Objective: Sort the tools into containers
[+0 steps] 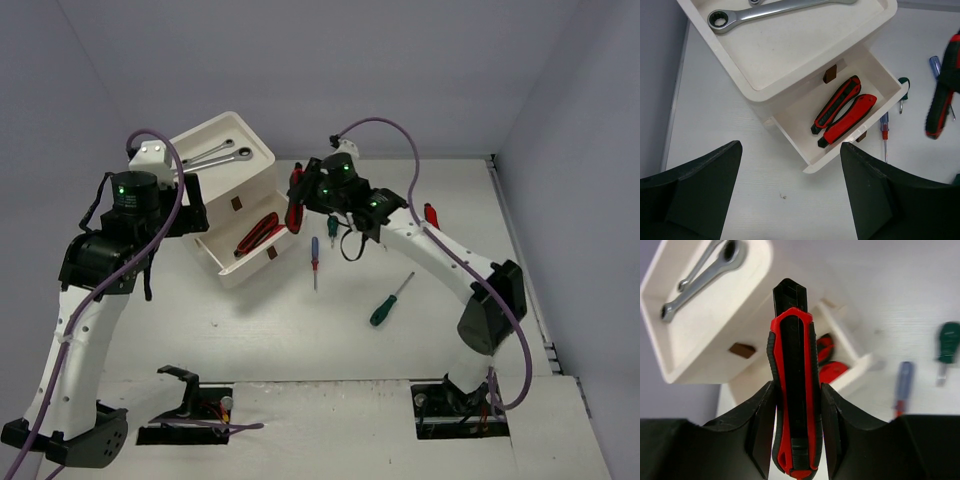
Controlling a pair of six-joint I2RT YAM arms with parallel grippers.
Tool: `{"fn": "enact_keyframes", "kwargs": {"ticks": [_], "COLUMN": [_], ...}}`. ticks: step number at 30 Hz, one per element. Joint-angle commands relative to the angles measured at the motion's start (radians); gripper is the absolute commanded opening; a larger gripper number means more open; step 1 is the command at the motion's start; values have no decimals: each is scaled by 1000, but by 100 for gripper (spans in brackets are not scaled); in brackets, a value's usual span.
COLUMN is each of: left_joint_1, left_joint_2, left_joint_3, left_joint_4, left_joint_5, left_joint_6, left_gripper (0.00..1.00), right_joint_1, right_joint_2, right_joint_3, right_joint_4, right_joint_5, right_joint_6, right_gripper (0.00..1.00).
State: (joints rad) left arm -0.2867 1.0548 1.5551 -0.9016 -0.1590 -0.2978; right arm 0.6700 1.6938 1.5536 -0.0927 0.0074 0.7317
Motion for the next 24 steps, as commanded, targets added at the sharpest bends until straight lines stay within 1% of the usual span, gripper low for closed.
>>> {"fn": "enact_keyframes", "kwargs": {"ticks": [1, 3, 5, 8, 9, 12, 13, 15, 19, 22, 24], "left_joint_1": [-5, -6, -6, -5, -5, -6, -6, -6, -5, -6, -6], "left_joint_2": [7, 3, -3, -8, -11, -17, -21, -27, -27, -27, -26], "left_joint_3": [49, 48, 46, 45, 45, 45, 45, 45, 45, 45, 45], "left_joint_4": [38, 37, 36, 36, 36, 35, 35, 35, 35, 35, 35], "left_joint_5": [5, -2, -4, 0, 2, 5, 5, 3, 4, 7, 10], "left_joint_6": [-6, -1, -3, -4, -5, -6, -6, -4, -2, 2, 6], "left_gripper": [77, 77, 77, 77, 77, 77, 77, 77, 77, 77, 77], "right_joint_1": [98, 146, 173, 203, 207, 209, 208, 201, 141, 73, -23], "right_joint_2": [120, 192, 263, 319, 334, 337, 318, 280, 157, 53, -15], "right_joint_3": [108, 174, 223, 294, 307, 301, 288, 266, 166, 67, -8], "right_joint_4": [120, 136, 137, 137, 137, 136, 136, 134, 121, 94, 38], "right_joint_5": [154, 166, 195, 211, 210, 214, 225, 240, 245, 269, 277], "right_joint_6": [262, 289, 298, 308, 307, 275, 254, 207, 23, -140, -225], "right_gripper": [10, 11, 17, 39, 45, 61, 64, 66, 68, 68, 69]}}
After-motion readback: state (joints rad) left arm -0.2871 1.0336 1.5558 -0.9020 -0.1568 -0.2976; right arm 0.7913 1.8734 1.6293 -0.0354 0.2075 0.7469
